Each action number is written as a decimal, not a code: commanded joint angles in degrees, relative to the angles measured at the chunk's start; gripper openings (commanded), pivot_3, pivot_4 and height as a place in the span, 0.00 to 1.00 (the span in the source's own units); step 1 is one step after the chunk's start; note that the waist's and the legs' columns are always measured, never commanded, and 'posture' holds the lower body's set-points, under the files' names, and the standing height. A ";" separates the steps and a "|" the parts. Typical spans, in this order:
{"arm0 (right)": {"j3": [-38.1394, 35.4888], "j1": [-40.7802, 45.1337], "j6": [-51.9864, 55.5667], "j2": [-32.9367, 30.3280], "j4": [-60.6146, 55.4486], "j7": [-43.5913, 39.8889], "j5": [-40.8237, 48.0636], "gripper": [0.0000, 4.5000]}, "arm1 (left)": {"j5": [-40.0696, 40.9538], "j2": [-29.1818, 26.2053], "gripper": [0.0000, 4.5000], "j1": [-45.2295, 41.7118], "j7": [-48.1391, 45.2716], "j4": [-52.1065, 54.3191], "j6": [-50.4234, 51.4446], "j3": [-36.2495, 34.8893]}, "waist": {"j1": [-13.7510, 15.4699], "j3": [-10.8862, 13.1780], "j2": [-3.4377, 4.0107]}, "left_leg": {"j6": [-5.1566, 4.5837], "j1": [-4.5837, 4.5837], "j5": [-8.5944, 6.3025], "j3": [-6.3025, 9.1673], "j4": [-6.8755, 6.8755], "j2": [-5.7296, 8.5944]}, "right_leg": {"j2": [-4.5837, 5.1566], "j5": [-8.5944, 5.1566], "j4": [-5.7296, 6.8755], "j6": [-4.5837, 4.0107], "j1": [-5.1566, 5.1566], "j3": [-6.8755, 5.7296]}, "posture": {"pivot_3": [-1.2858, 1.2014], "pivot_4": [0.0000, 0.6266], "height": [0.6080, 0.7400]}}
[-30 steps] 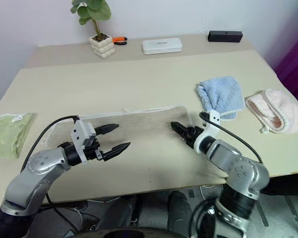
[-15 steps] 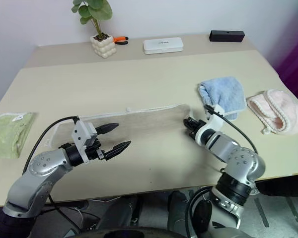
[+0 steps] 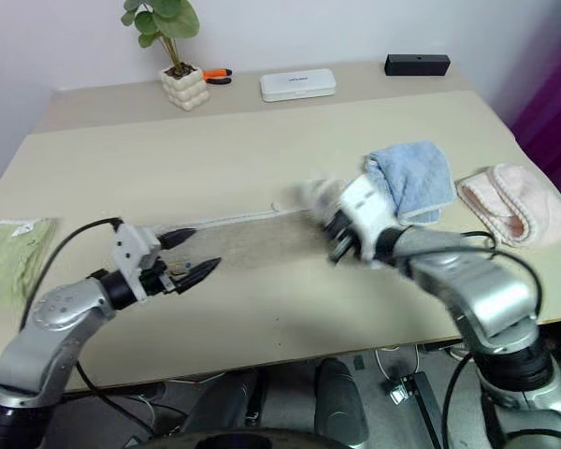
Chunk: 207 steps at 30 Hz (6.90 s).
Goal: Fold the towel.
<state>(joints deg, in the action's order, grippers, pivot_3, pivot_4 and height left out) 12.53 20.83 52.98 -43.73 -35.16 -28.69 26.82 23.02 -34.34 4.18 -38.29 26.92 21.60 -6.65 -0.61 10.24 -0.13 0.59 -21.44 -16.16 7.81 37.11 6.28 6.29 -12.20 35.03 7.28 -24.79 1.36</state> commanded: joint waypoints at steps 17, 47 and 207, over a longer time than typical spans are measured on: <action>4.71 2.15 -5.65 11.04 7.24 -1.46 -10.64 0.29 | -0.06 1.41 0.88 2.74 1.97 5.05 0.20 0.12 | 1.33 -0.01 -0.21 | 0.00 0.00 -0.02 0.08 0.04 0.11 | 0.09 0.01 -0.04 0.00 0.04 -0.02 | 0.52 0.24 1.00; -1.99 5.08 -23.13 17.70 21.24 -10.32 -10.67 0.31 | 12.49 20.49 0.93 23.23 22.39 12.55 10.03 -8.31 | 1.30 -0.05 -0.29 | 0.00 0.05 -0.03 0.07 0.01 0.08 | 0.08 -0.01 -0.05 -0.01 0.09 -0.01 | 0.52 0.24 1.00; -56.11 18.73 1.95 30.59 34.56 38.76 13.54 0.00 | 1.57 3.11 0.00 -1.83 0.67 -1.81 -1.37 0.50 | -0.30 0.08 0.15 | 0.33 -0.12 -0.17 -0.09 -0.13 -0.31 | -0.38 0.08 0.10 -0.29 -0.40 0.24 | 0.52 0.24 1.00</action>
<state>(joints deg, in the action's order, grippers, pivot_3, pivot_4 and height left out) -43.46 39.63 54.76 -13.33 3.78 9.12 38.65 24.90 -31.39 2.09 -37.20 24.55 21.52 -6.52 -0.91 10.32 0.03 0.91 -21.56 -16.33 7.72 36.98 5.97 5.91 -12.12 35.15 6.99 -25.20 1.59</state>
